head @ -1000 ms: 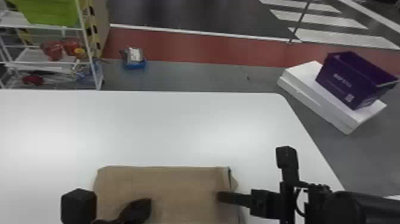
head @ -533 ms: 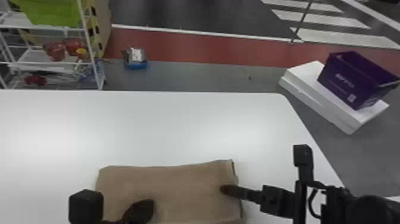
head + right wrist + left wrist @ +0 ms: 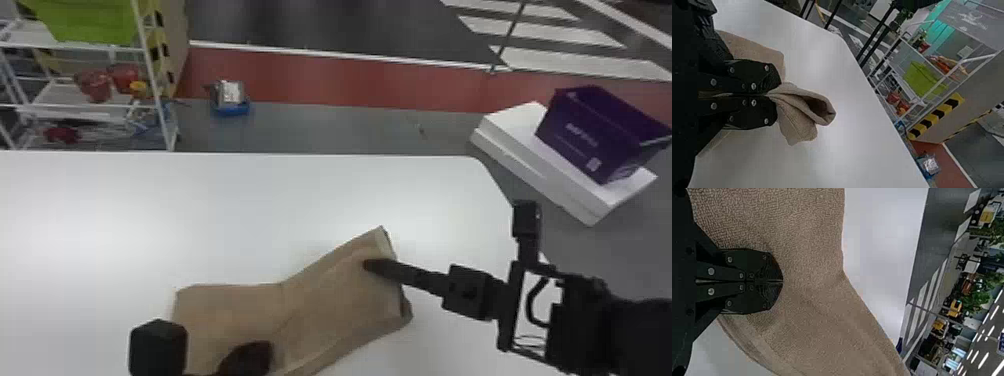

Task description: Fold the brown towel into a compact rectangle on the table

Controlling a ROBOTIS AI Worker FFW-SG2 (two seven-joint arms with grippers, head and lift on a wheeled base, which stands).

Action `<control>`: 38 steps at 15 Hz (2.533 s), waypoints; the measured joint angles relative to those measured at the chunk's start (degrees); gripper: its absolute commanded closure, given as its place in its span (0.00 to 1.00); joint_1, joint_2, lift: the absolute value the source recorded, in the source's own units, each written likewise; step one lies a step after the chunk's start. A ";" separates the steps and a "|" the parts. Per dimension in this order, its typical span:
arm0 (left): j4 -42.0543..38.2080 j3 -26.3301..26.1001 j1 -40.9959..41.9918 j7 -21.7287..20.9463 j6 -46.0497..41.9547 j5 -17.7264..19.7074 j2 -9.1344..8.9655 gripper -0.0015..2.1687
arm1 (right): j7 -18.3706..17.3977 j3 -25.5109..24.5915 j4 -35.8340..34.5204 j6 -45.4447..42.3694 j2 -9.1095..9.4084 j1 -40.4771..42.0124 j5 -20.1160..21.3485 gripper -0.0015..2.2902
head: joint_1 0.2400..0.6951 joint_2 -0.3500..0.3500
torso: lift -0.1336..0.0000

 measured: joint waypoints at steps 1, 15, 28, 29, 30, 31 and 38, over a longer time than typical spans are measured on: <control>-1.75 0.00 0.63 -0.46 1.19 0.45 0.12 0.79 | -0.44 0.29 -0.01 0.00 0.00 -0.97 -0.39 0.53 | 1.00 0.25 | 0.08; -2.24 2.13 -3.18 1.29 8.14 2.01 0.07 0.76 | -0.47 -1.09 -0.75 -0.01 0.00 0.16 -3.52 0.53 | 1.00 0.30 | 0.08; -8.73 3.28 1.11 -2.80 8.27 6.83 0.26 0.76 | -3.16 0.58 -2.76 -0.01 0.00 0.75 -8.87 0.53 | 1.00 0.30 | 0.08; -9.37 4.02 1.40 -2.79 8.26 7.26 0.26 0.76 | -3.11 0.19 -2.66 -0.01 0.00 0.74 -8.85 0.53 | 1.00 0.31 | 0.08; -9.60 4.58 1.52 -2.80 8.26 7.50 0.26 0.76 | -3.08 -0.06 -2.64 -0.01 0.00 0.73 -8.85 0.53 | 1.00 0.31 | 0.08; -9.70 5.03 1.56 -2.84 8.26 7.58 0.26 0.76 | -3.08 -0.24 -2.64 -0.01 0.00 0.73 -8.85 0.53 | 1.00 0.32 | 0.08; -8.33 10.42 1.85 -4.14 9.62 6.00 0.34 0.76 | -0.82 -3.20 -0.18 -0.01 0.00 -3.86 -7.28 0.53 | 1.00 0.38 | 0.08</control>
